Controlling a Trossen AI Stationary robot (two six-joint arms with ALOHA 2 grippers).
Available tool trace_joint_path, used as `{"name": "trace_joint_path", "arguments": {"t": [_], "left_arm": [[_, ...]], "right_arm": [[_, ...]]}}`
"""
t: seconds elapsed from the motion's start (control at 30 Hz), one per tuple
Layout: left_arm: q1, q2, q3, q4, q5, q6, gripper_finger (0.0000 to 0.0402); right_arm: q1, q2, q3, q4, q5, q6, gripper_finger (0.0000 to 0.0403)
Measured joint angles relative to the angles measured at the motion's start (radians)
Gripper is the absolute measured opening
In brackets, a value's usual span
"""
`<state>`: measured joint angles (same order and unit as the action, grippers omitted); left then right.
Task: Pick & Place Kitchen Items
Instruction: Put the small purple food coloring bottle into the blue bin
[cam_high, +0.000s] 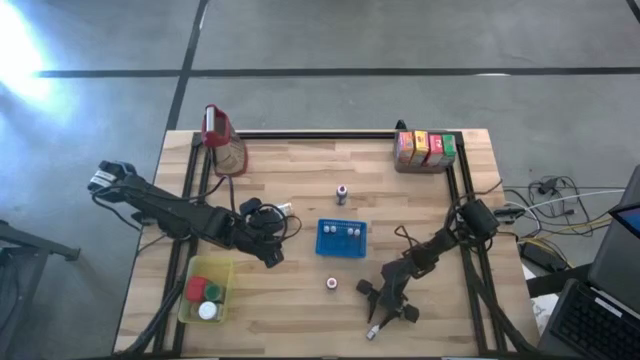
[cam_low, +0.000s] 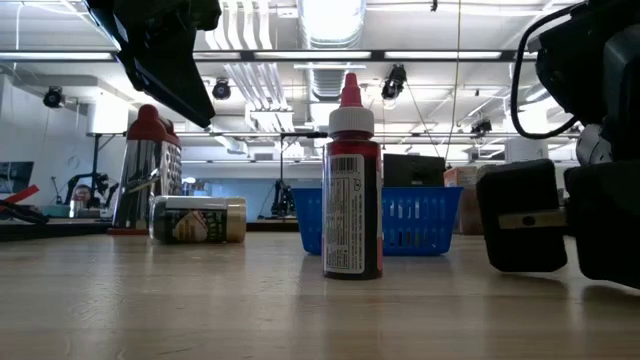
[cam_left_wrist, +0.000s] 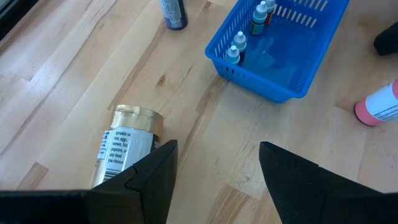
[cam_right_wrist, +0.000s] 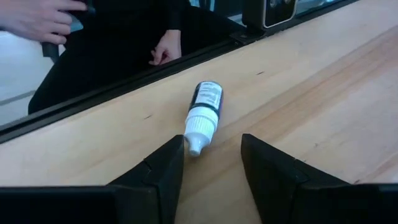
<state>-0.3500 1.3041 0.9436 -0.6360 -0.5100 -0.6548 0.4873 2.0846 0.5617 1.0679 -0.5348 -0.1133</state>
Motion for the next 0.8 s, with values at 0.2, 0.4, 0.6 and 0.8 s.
{"name": "trace_joint_path", "arguments": {"t": [0.2, 0.4, 0.6, 0.8], "left_arm": [[0.000, 0.000, 0.000, 0.000, 0.000, 0.000, 0.0232], [0.000, 0.000, 0.000, 0.000, 0.000, 0.000, 0.0232], [0.000, 0.000, 0.000, 0.000, 0.000, 0.000, 0.0232], [0.000, 0.000, 0.000, 0.000, 0.000, 0.000, 0.0232]], "right_arm": [[0.000, 0.000, 0.002, 0.007, 0.032, 0.014, 0.0167], [0.000, 0.000, 0.002, 0.010, 0.040, 0.017, 0.0142], [-0.001, 0.000, 0.002, 0.011, 0.036, 0.010, 0.0102], [0.006, 0.000, 0.002, 0.011, 0.034, 0.015, 0.0071]]}}
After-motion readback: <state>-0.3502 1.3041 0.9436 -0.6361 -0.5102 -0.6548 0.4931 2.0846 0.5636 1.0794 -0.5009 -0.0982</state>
